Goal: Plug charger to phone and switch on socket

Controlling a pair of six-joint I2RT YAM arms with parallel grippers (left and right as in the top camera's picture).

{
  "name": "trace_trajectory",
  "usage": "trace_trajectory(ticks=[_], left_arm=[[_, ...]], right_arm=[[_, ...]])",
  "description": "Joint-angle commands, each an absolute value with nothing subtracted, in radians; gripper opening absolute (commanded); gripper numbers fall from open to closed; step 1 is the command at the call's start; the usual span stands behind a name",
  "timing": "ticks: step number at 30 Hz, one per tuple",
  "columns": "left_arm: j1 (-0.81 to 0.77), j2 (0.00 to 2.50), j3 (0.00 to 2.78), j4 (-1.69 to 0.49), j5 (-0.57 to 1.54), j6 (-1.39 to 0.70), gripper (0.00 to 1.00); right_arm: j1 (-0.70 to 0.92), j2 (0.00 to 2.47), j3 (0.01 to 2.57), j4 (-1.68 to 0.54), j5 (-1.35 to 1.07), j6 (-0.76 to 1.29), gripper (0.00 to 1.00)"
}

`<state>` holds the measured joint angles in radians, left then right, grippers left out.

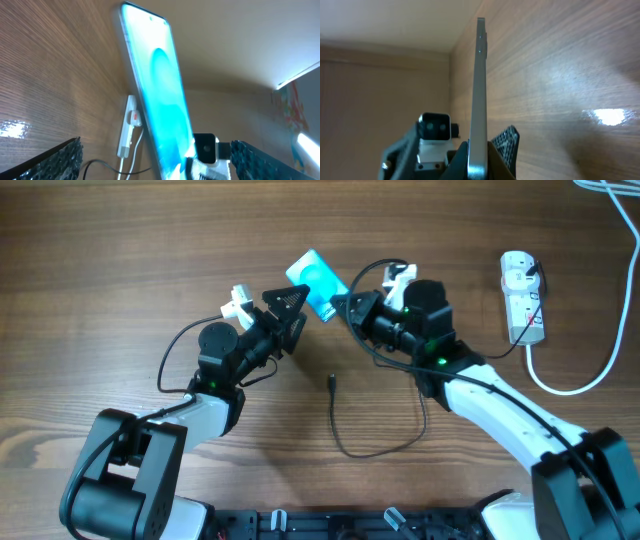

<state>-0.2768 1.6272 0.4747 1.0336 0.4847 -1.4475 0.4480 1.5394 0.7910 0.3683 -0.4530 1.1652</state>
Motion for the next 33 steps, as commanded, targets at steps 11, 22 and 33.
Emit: trace_trajectory(ticks=[11,22,33], left_arm=[[-0.279,1.639,0.506,1.041,0.411,-1.475,1.00],[-0.279,1.654,0.554,1.072,0.441,-1.512,1.00],[-0.284,1.657,0.554,1.179,0.455,-1.535,1.00]], right_arm=[[0.487,1.565,0.786,0.404,-0.545,1.178,0.04],[0.487,1.565,0.776,0.403,-0.552,1.166,0.04],[0.507,1.565,0.776,0.408,-0.551,1.154,0.04]])
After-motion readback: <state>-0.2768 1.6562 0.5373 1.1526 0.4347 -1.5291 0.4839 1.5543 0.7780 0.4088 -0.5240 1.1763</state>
